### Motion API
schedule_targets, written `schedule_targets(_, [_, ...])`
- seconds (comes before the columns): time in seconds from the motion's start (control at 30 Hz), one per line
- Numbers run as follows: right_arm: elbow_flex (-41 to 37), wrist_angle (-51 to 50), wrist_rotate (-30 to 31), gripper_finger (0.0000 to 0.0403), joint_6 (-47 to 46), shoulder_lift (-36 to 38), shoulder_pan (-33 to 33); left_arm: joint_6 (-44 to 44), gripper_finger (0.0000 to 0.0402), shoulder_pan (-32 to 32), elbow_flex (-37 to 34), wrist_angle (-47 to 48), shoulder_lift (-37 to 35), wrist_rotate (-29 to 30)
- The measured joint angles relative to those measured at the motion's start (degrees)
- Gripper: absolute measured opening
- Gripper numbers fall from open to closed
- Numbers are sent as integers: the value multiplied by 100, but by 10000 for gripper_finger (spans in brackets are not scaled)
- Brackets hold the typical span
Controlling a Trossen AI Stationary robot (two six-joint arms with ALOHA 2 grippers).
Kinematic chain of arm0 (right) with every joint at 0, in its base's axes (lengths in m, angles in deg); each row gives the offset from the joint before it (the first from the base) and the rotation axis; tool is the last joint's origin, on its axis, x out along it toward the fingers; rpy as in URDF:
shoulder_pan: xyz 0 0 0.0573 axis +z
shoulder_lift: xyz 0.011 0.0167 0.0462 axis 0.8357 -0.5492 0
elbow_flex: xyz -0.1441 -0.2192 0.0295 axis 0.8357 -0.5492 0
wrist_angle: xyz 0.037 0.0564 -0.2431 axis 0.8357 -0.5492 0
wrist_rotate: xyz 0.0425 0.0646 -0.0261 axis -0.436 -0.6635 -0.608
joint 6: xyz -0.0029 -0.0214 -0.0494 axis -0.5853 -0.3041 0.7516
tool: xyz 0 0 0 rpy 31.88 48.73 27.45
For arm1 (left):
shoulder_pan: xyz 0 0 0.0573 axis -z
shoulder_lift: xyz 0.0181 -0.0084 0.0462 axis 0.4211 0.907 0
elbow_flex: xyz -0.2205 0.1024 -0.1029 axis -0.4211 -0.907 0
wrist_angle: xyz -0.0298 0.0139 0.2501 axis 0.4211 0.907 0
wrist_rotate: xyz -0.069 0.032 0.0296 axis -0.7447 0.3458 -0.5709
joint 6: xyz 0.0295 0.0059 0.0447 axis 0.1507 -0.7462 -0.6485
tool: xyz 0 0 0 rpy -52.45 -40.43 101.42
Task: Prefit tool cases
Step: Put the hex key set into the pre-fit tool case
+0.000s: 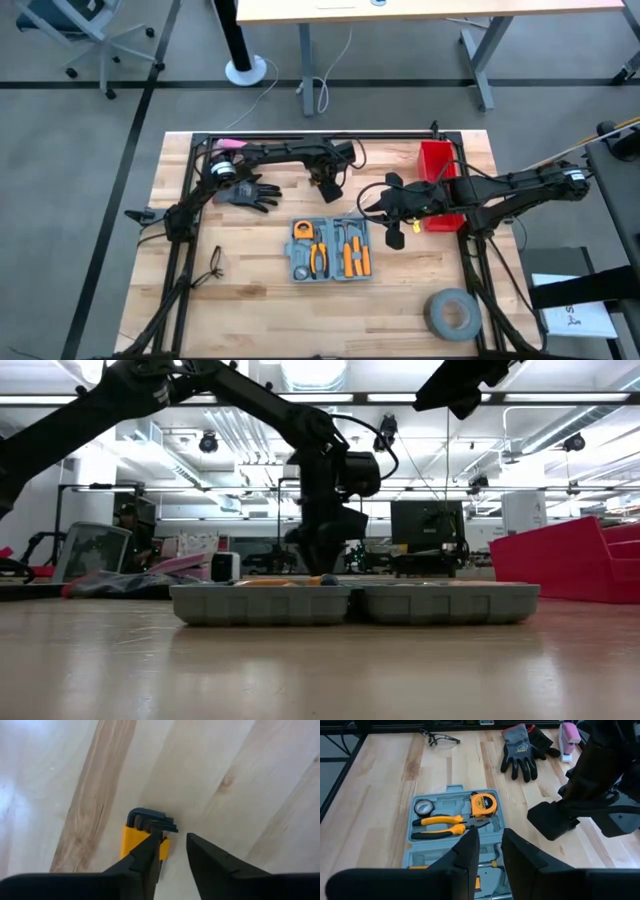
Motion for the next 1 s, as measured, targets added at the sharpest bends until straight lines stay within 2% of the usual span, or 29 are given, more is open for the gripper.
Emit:
schedule_targets(0.43, [1,66,-105,73,1,3,0,69,8,2,-378,-188,-37,2])
schedule_targets(0.77, [1,60,-106,57,2,5,0,105,1,25,-108,-198,0,-162])
schedule_targets(1.0, [1,28,-107,66,-91,5,0,108,1,119,331,401,0,-168])
